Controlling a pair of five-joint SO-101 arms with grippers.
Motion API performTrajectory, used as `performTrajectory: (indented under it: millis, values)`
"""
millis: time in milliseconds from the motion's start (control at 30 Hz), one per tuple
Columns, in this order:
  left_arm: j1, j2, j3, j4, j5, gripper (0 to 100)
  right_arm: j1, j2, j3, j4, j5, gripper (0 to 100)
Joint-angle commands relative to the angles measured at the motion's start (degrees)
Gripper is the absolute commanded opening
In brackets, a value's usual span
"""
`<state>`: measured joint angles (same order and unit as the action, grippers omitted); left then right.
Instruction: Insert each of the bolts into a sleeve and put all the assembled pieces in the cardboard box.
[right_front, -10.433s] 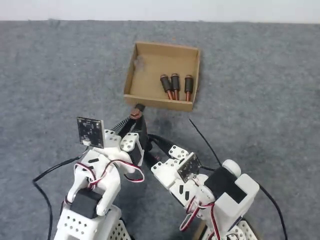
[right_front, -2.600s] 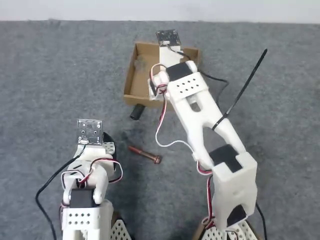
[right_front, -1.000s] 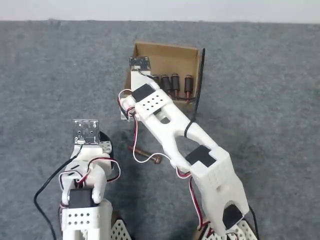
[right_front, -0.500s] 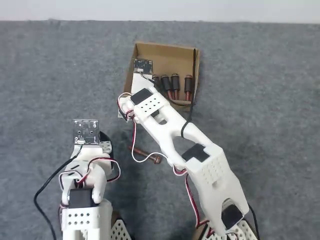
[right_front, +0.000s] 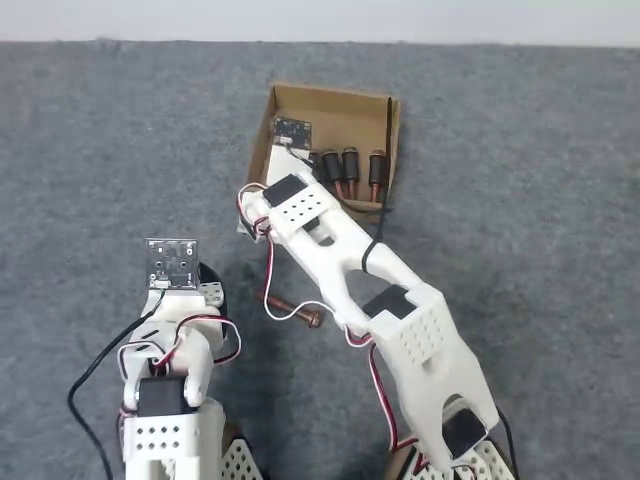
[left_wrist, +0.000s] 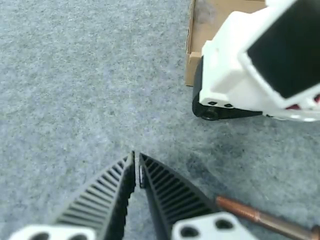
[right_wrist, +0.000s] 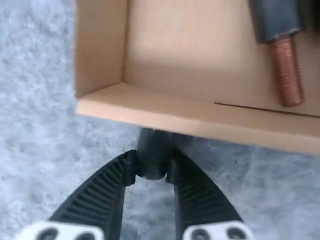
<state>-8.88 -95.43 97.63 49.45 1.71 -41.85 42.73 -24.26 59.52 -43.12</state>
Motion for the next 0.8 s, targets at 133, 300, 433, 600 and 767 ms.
performTrajectory:
  millis: [133,300,433,600,767]
  values:
    - [-0.35,-0.70,-0.75,-1.85,0.09,2,2.86,-9.10,-3.08,13.23,2.29,0.7]
    - [-0.26,-0.70,-0.75,-1.85,0.09,2,2.95,-14.46,-2.99,25.45,11.25,0.7]
    - [-0.26,-0.70,-0.75,-1.85,0.09,2,3.82,-17.19,-2.81,32.75,13.98,0.7]
    - [-0.26,-0.70,-0.75,-1.85,0.09,2,7.25,-19.91,-2.29,41.63,19.60,0.7]
    - [-0.26,-0.70,-0.75,-1.85,0.09,2,13.67,-25.71,9.23,39.08,24.26,0.7]
